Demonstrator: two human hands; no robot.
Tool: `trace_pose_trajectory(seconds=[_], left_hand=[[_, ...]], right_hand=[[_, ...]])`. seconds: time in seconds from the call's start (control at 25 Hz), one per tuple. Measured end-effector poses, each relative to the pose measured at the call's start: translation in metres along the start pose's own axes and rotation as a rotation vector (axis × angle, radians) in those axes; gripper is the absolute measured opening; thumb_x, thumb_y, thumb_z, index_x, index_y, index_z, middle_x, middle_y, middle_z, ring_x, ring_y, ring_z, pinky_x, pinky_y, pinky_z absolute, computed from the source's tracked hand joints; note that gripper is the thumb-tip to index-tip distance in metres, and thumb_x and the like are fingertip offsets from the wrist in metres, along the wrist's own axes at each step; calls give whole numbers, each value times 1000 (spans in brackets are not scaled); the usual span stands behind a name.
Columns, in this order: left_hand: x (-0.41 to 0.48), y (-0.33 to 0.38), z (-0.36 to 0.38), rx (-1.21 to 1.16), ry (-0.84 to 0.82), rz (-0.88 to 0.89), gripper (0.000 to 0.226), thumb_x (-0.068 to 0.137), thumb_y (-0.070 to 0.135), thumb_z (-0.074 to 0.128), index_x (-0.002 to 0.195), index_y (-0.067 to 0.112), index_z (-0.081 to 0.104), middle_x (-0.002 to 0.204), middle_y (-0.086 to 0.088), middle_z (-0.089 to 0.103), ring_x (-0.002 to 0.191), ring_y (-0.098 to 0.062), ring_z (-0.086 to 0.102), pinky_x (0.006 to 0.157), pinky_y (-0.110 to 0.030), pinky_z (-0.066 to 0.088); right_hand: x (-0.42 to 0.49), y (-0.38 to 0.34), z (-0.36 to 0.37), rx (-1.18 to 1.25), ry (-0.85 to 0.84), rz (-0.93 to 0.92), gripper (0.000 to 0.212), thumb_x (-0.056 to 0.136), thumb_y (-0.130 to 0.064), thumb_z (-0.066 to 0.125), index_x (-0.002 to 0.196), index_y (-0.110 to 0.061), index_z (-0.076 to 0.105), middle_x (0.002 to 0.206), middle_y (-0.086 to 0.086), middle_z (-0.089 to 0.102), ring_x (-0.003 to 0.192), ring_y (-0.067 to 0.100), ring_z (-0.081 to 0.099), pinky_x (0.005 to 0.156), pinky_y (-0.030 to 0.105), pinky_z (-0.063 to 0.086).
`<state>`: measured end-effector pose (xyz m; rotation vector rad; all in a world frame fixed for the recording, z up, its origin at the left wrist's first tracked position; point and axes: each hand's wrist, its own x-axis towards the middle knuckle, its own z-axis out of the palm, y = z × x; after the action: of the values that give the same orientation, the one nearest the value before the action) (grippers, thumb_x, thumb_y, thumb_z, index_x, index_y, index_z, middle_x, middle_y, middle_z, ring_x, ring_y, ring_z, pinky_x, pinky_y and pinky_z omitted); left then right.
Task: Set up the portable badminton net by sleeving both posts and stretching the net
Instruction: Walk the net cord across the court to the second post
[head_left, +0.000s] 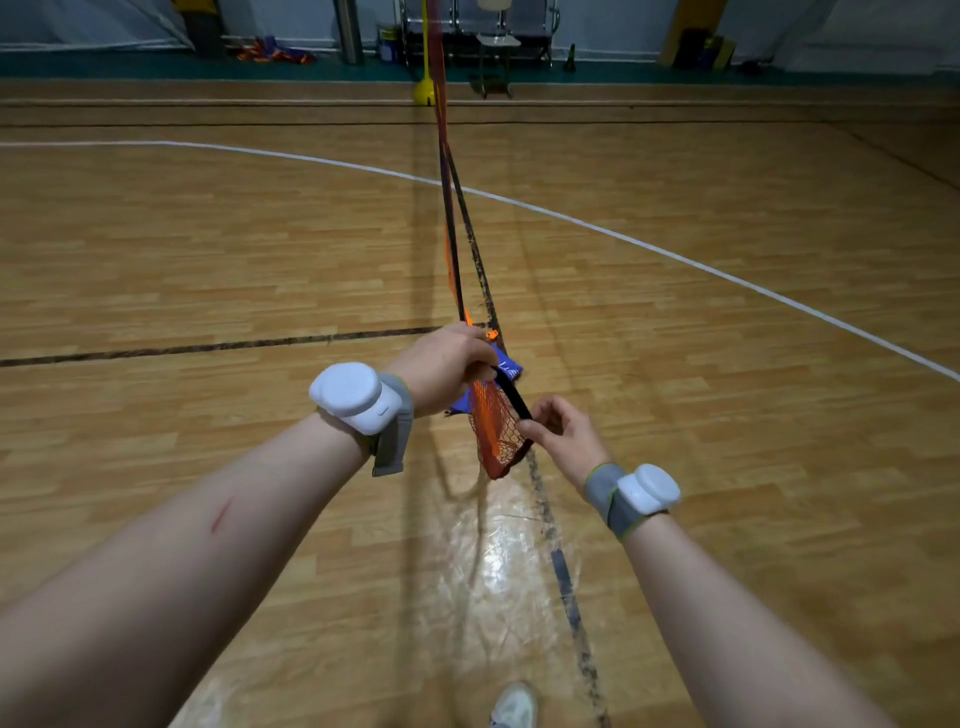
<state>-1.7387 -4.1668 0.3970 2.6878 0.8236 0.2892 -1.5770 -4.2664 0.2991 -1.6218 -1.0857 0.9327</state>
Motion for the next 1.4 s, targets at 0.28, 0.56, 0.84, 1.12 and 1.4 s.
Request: trace_pose_trajectory(seconds=[0.28, 0.56, 0.84, 1.12, 1.4], left_hand=[[-28, -29, -8, -28, 40, -42, 17, 90, 9, 54, 99, 3, 68, 100, -12, 61, 100, -24, 53, 85, -36, 43], [-44, -38, 8, -63, -14, -71, 19, 90, 8, 55, 103, 10, 68, 106, -8, 61, 103, -23, 55, 79, -22, 36], [-68, 20, 35, -42, -150, 136, 27, 88, 6, 53, 112, 12, 64, 121, -4, 59, 115, -21, 52, 95, -34, 40], [-76, 43, 33, -20, -106, 33, 20, 92, 15, 52, 109, 13, 62, 112, -3, 58, 110, -19, 50, 89, -36, 44], [-73, 71, 30, -70, -22, -5, 17, 91, 10, 51, 100, 9, 65, 103, -5, 60, 103, -20, 50, 87, -43, 44]], right_hand=[[-34, -8, 27, 127, 13, 25, 11, 88, -12, 59, 84, -22, 57, 62, -7, 57, 51, -4, 55, 50, 11, 44], [-74, -21, 49, 182, 96, -18, 19, 82, -8, 67, 79, -27, 69, 74, 16, 66, 72, 19, 59, 68, 31, 51], [-95, -22, 45, 149, 130, -37, 24, 84, -2, 62, 102, -17, 66, 90, 4, 67, 76, -3, 60, 73, 8, 48], [-110, -29, 28, 133, 111, -66, 19, 83, -3, 64, 84, -22, 63, 82, 4, 62, 71, 3, 56, 66, 9, 46], [-115, -25, 4, -9, 67, -103, 21, 86, -16, 62, 72, -22, 48, 71, -6, 52, 60, -5, 48, 59, 8, 40]])
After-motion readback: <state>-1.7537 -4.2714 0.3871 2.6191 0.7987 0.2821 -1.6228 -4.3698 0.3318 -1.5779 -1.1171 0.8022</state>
